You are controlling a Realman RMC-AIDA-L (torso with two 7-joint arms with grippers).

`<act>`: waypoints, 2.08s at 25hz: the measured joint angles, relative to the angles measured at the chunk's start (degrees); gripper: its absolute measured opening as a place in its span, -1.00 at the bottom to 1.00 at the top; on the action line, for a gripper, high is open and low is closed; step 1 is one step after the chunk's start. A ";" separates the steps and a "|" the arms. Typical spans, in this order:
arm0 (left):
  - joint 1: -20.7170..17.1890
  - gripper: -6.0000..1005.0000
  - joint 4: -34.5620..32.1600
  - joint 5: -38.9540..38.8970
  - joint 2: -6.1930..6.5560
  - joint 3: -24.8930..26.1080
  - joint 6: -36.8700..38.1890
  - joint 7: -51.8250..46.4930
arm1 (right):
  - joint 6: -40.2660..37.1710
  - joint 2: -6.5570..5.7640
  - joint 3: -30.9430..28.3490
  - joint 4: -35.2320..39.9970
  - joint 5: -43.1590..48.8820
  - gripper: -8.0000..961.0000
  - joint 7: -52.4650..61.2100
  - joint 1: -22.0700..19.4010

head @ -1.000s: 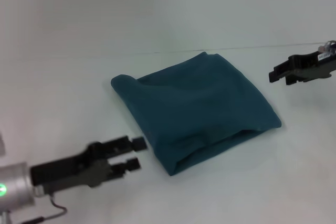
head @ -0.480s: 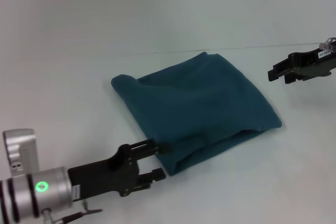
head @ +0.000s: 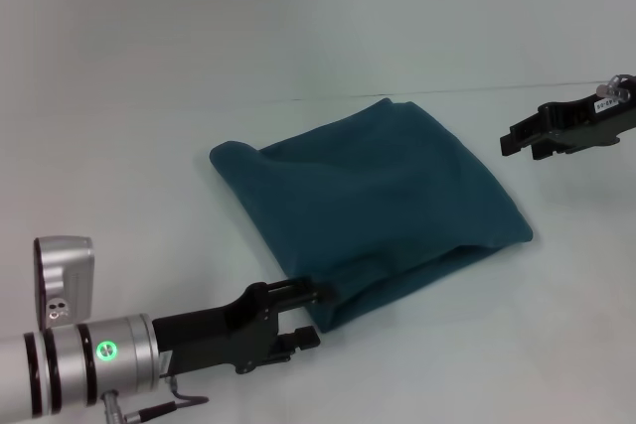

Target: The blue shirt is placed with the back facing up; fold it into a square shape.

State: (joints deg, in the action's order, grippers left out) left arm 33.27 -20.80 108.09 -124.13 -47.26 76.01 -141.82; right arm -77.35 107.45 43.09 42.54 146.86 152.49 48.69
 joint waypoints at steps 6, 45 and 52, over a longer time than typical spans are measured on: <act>-0.11 0.55 -0.83 0.06 0.07 -0.04 -0.16 0.04 | 0.03 0.00 -0.03 -0.17 0.00 0.09 0.00 -0.07; -2.09 0.56 -10.51 -5.13 -0.59 -16.07 -6.56 73.66 | 3.35 0.00 -6.03 -3.95 -0.01 0.09 1.39 -1.49; -1.96 0.56 -6.58 -14.87 -0.59 -18.25 -10.79 85.06 | 3.33 -0.14 -6.08 -3.96 0.00 0.09 2.04 -1.95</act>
State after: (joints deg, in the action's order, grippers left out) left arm 31.30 -27.38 93.21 -124.72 -65.51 65.23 -56.76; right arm -74.02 107.30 37.01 38.58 146.86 154.53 46.74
